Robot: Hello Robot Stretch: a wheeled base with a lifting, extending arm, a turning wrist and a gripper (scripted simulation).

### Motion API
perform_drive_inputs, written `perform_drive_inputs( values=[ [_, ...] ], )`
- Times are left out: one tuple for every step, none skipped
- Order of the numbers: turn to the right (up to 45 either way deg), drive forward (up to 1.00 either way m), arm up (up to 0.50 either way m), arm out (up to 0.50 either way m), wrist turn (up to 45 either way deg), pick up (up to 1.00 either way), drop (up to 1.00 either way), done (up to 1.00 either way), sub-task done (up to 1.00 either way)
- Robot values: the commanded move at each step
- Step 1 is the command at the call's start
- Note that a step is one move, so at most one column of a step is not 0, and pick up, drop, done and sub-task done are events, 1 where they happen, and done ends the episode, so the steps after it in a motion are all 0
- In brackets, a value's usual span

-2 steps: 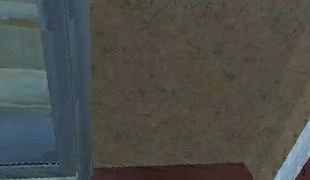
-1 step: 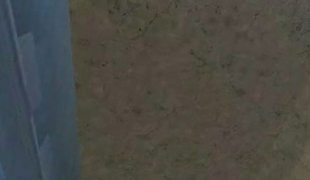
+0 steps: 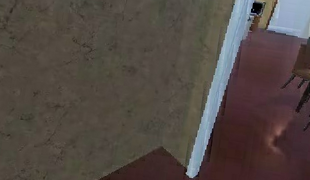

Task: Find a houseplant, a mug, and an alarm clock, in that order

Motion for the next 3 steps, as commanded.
perform_drive_inputs(
  values=[
    [0.0, 0.40, 0.00, 0.00, 0.0, 0.00, 0.00, 0.00, 0.00],
    [45.0, 0.00, 0.00, 0.00, 0.0, 0.00, 0.00, 0.00, 0.00],
    [3.0, 0.00, 0.00, 0.00, 0.0, 0.00, 0.00, 0.00, 0.00]
  ],
)
